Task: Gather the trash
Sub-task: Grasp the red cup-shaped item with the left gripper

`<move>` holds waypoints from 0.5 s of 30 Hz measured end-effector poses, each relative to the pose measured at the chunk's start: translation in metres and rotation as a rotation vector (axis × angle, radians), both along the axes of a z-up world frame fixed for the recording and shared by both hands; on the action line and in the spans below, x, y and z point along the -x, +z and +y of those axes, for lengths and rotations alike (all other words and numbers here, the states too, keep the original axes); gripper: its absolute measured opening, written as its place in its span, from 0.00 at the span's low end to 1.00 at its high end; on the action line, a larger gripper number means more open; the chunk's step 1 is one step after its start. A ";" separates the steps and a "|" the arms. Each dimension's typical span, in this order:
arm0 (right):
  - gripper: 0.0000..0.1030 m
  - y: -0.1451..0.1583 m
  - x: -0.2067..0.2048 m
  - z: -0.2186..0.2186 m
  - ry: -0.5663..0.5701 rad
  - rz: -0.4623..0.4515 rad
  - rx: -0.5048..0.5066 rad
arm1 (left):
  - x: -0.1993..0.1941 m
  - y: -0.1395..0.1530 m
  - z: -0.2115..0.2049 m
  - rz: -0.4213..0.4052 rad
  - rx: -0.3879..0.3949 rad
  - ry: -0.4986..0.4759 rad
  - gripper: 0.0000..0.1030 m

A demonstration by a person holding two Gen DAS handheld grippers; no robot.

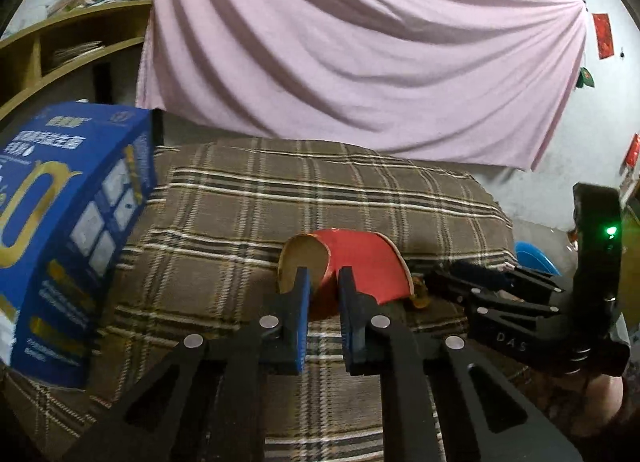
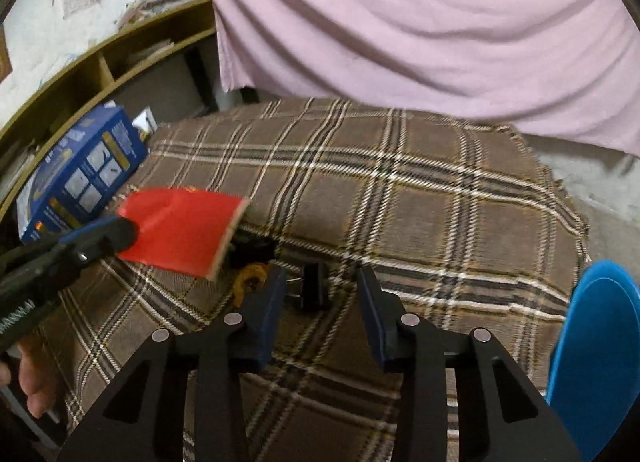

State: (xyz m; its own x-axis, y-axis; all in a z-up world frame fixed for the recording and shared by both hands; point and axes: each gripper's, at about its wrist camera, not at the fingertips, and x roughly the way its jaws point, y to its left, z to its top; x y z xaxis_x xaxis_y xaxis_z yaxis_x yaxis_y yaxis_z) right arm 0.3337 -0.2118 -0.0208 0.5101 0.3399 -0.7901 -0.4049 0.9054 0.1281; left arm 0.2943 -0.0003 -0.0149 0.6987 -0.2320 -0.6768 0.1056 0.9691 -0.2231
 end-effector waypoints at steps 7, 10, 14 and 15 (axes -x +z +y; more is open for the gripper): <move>0.17 -0.004 -0.001 -0.003 0.005 0.056 -0.056 | 0.009 0.004 0.011 -0.024 0.002 0.031 0.10; 0.13 -0.001 0.006 -0.003 0.011 0.040 -0.039 | 0.013 0.010 0.013 -0.039 0.007 0.034 0.10; 0.07 0.008 0.021 -0.008 -0.001 -0.012 -0.018 | 0.024 0.017 0.010 -0.078 0.010 0.038 0.10; 0.07 0.010 0.026 -0.009 -0.002 -0.026 -0.015 | 0.027 0.018 0.010 -0.084 0.009 0.036 0.10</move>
